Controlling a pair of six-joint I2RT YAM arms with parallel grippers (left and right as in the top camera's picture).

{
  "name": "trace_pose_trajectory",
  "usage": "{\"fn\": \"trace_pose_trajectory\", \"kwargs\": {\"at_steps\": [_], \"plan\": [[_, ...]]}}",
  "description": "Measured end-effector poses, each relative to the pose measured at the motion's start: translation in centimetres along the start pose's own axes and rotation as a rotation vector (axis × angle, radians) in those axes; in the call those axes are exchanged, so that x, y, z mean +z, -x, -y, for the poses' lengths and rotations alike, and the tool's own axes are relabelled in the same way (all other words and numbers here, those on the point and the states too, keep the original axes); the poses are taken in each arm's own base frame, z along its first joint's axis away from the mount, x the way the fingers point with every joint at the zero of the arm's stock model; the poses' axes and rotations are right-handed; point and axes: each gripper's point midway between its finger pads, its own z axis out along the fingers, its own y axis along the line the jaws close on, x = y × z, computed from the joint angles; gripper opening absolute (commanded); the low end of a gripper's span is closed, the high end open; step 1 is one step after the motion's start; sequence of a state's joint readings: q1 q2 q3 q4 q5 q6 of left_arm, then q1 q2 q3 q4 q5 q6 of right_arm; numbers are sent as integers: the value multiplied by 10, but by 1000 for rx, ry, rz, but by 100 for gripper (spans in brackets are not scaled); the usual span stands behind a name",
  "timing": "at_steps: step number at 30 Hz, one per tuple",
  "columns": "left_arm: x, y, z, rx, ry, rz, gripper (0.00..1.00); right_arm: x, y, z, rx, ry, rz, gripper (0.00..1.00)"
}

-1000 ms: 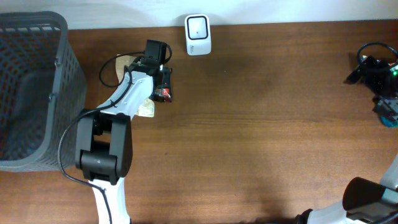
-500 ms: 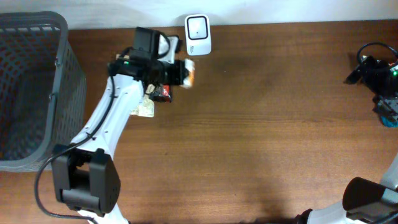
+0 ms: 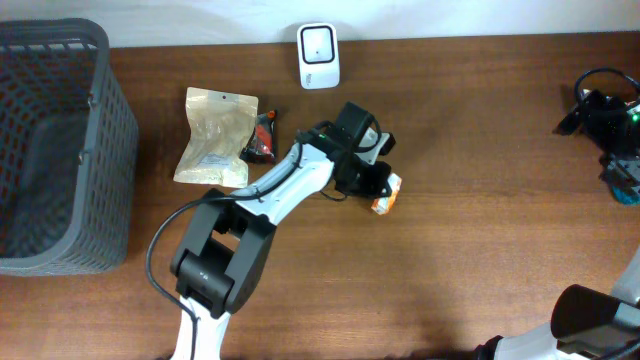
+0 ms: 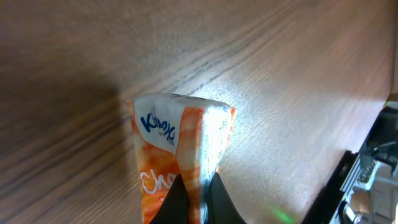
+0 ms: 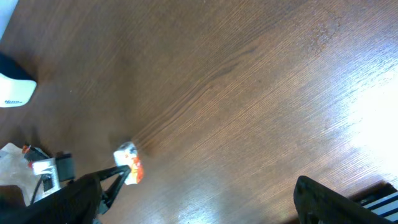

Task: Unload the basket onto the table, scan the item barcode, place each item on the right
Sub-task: 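Carry the orange Kleenex pack rightward with the left gripper and set it down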

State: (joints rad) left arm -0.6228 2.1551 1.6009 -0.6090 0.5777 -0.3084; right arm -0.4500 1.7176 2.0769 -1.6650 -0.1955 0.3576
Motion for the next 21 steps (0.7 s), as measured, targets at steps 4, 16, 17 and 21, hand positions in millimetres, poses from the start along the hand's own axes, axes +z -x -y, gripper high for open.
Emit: {"fn": "trace_pose_trajectory", "kwargs": {"at_steps": [4, 16, 17, 21], "plan": [[9, -5, -7, -2, 50, -14, 9, 0, 0, 0, 1, 0, 0, 98], [-6, 0, -61, -58, 291, 27, 34, 0, 0, 0, 0, 0, 0, 98], [-10, 0, -66, -69, 305, 27, 33, 0, 0, 0, 0, 0, 0, 98], [-28, -1, -85, -117, 379, 10, 32, 0, 0, 0, 0, 0, 0, 99]]}}
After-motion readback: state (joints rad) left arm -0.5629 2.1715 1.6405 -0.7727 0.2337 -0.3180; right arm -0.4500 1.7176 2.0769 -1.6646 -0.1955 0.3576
